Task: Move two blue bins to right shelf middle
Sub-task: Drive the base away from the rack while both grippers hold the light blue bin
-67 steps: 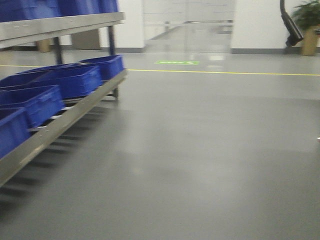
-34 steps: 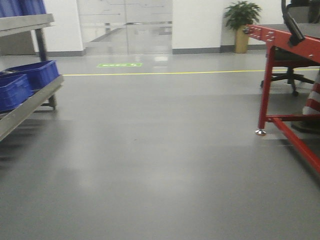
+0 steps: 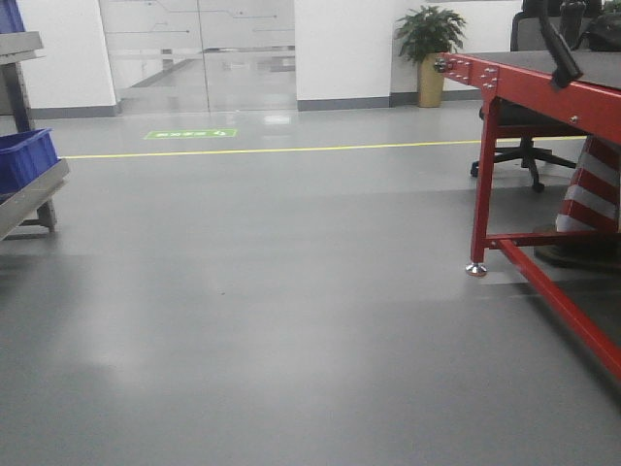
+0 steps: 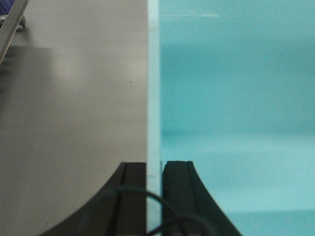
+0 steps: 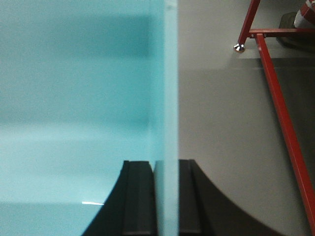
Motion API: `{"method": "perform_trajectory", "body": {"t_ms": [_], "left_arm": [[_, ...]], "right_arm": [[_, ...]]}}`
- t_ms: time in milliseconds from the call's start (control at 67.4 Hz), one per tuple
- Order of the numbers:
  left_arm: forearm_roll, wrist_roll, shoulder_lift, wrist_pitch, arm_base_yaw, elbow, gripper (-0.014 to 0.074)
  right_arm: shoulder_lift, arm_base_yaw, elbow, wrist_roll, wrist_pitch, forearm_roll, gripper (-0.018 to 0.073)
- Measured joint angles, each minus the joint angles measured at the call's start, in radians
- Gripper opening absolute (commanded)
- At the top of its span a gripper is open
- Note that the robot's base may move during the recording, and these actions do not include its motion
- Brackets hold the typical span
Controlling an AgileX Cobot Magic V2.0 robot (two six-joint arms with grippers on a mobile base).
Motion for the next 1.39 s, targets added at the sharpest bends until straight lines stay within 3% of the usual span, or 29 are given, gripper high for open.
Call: {"method": "perform_trajectory", "body": {"t_ms": [1395], "left_arm": [[0.000, 0.000, 0.000, 0.000, 0.000, 0.000, -0.0111]], "right_arm": [[0.000, 0.000, 0.000, 0.000, -0.002, 0.000, -0.0167]]}}
